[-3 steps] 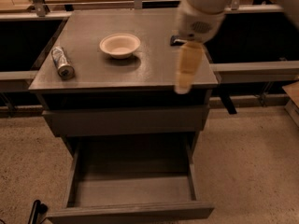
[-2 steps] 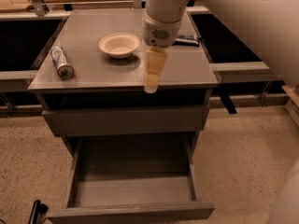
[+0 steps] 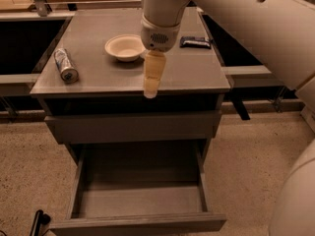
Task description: Place redbull can into middle drawer
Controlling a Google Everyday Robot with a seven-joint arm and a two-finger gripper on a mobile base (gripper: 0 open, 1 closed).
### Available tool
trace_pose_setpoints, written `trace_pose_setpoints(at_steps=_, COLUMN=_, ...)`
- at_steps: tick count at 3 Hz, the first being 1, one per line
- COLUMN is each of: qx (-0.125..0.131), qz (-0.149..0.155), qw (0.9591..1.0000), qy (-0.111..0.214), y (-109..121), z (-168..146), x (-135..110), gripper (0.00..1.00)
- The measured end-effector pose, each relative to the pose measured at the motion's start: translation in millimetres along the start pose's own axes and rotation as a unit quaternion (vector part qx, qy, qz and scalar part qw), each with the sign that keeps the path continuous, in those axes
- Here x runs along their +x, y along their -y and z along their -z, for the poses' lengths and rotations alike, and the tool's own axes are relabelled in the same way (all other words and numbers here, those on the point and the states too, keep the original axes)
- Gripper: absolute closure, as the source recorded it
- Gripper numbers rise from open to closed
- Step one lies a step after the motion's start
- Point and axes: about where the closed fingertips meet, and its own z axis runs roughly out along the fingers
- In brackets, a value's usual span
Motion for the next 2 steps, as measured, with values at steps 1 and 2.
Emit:
trace_pose_setpoints(at_steps=1, qx=-0.028, qz=-0.038, qw=0.9989, qy=0.003, y=19.4, z=-25.8, x=-32.7, gripper=0.00)
trace_pose_setpoints(at_steps=2, qx=-0.029, qz=-0.115, qw=0.9930, qy=0.003, y=58.5, z=-46.0, x=-89.1, gripper=0.00)
